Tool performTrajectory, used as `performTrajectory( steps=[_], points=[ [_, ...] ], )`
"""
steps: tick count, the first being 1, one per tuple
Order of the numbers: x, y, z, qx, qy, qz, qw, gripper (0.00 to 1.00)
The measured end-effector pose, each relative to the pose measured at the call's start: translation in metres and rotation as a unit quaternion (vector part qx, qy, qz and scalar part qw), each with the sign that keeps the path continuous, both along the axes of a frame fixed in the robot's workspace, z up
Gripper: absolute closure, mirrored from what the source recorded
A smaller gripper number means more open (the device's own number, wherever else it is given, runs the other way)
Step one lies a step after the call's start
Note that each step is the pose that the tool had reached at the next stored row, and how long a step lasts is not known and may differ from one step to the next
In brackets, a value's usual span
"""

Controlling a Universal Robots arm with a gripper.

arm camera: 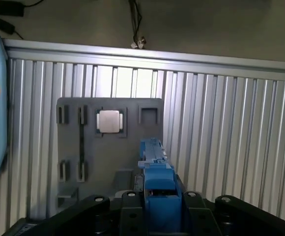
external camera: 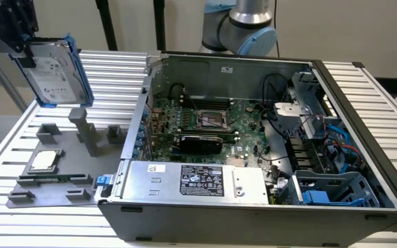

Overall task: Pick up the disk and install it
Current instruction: 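Pick up the disk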

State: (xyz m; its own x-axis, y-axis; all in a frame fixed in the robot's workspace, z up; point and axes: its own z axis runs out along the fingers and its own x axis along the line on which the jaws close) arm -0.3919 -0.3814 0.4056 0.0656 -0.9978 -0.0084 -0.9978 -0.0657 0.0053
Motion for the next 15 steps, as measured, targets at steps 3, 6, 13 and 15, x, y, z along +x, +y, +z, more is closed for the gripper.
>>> performTrajectory(
  steps=[3, 6, 13, 15],
  points=[
    [0.014, 0.0000, 0.0110, 0.0012, 0.0001, 0.000, 1.0000, 1.00],
    [0.027, 0.0000, 0.0233, 0.0022, 0.0000, 0.000, 1.0000, 1.00],
    [0.059, -0.0017, 0.0542, 0.0033, 0.0000, 0.000, 1.0000, 1.00],
    [0.068, -0.0030, 0.0605, 0.0034, 0.0000, 0.000, 1.0000, 1.00]
  ],
)
